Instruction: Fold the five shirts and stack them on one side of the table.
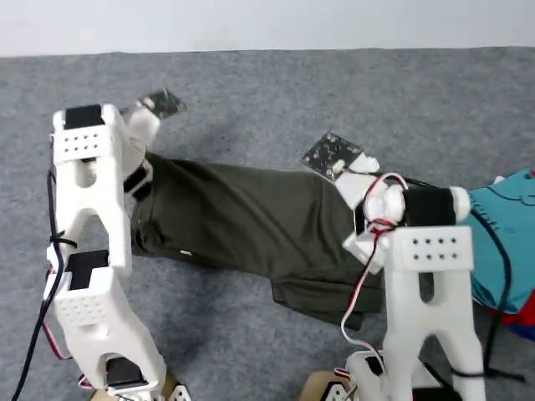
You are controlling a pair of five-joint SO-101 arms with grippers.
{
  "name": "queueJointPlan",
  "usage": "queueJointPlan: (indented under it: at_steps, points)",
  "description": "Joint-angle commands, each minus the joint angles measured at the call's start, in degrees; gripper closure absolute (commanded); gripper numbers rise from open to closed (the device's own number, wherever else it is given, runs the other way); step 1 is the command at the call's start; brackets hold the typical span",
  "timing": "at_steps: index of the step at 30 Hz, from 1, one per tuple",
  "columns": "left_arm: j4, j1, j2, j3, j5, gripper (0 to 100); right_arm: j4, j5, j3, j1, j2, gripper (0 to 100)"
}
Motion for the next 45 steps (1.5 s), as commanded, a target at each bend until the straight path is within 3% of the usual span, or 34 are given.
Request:
queueJointPlan:
  at_steps: [1,4,7,12,17,26,36,45]
  points:
    - [-2.73,2.02,-3.16,-5.23,8.53,95,-6.81,-2.46,-2.99,0.22,3.82,88.9]
    - [-3.16,3.87,-2.90,-6.55,9.76,100,-11.38,-2.73,-3.08,0.22,7.25,98.7]
    - [-5.19,6.68,-2.11,-5.05,11.96,100,-15.08,-2.81,-2.99,0.22,10.51,98.5]
    - [-15.21,9.32,3.96,-2.42,19.69,100,-23.16,-4.48,-2.99,0.48,18.33,99.0]
    - [-18.29,10.37,13.54,-2.77,20.57,100,-31.69,-6.95,-3.16,2.33,27.82,99.0]
    - [-7.03,9.85,25.49,-15.08,20.40,100,-41.36,-9.14,-3.34,5.76,38.99,99.0]
    - [2.02,4.84,35.16,-31.69,20.31,100,-48.13,-8.70,-3.34,13.85,40.57,99.0]
    - [5.01,3.25,35.25,-36.35,20.40,100,-42.86,-8.79,-6.68,14.20,39.96,99.0]
